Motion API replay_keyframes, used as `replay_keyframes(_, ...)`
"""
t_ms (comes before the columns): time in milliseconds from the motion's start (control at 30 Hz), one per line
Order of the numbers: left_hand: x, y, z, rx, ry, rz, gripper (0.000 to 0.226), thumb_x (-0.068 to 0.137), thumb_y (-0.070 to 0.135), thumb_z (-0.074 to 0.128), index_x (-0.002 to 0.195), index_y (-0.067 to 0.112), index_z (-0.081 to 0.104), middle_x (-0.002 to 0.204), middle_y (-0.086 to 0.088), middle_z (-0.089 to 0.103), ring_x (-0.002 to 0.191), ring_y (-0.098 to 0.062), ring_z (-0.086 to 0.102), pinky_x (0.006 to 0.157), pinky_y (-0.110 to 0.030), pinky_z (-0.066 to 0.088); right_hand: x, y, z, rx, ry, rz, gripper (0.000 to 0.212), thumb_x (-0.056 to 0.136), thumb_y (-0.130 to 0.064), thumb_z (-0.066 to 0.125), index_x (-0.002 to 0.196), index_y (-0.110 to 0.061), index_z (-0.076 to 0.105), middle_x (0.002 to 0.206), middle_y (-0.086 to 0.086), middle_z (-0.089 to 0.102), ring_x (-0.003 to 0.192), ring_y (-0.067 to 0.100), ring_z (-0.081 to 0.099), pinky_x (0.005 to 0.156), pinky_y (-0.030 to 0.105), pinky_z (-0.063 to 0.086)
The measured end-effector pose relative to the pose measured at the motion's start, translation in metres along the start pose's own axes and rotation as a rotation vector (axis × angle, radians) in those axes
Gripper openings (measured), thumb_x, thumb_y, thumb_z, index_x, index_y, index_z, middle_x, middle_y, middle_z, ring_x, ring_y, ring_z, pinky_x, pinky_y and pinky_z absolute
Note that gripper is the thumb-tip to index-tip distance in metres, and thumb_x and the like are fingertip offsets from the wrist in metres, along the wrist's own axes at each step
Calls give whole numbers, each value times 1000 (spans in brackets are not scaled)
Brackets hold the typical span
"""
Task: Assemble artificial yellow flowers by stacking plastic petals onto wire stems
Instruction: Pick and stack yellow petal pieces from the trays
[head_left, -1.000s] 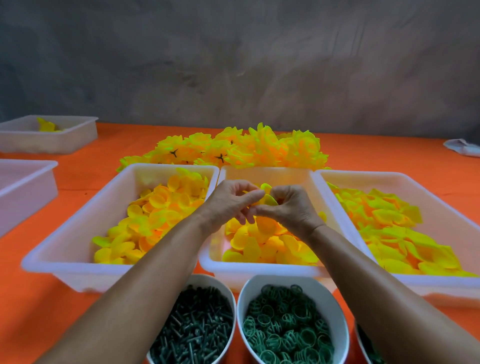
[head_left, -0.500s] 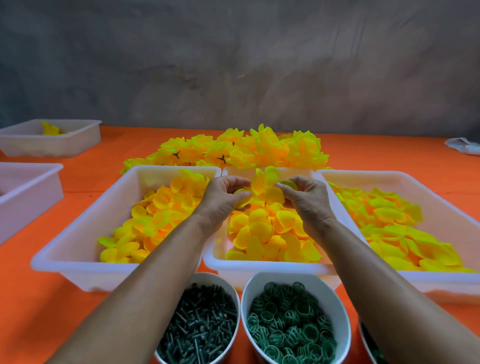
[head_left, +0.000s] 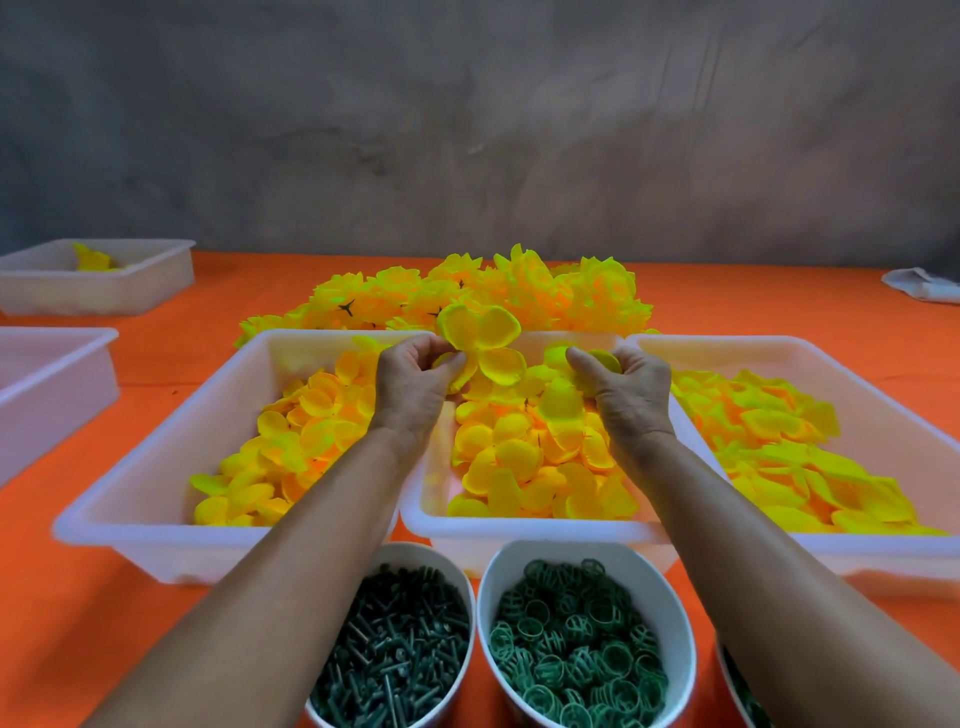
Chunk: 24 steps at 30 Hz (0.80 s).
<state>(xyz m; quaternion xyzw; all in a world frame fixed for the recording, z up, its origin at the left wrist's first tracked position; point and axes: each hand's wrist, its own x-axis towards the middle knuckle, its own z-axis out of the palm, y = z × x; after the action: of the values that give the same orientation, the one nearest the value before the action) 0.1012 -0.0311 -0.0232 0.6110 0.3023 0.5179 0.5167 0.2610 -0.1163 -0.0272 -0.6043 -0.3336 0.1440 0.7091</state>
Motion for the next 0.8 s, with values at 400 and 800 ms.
replay_keyframes(400,1,1,-1,-22,42,-8,15,88,5,64,79,16,59,71,-2,64,45,-5,61,42,-17,47,-7,-2,4,-111,-213,-26,34,80,-17,74,56,-14,49,54,-1,37,45,5,32,42,17,29)
replay_keyframes(800,0,-1,1,13,9,7,14,88,3,63,80,14,59,68,-3,62,46,-5,60,45,-17,49,-9,1,7,-554,-393,-56,28,69,-34,82,80,-15,65,81,2,61,76,16,56,68,32,46)
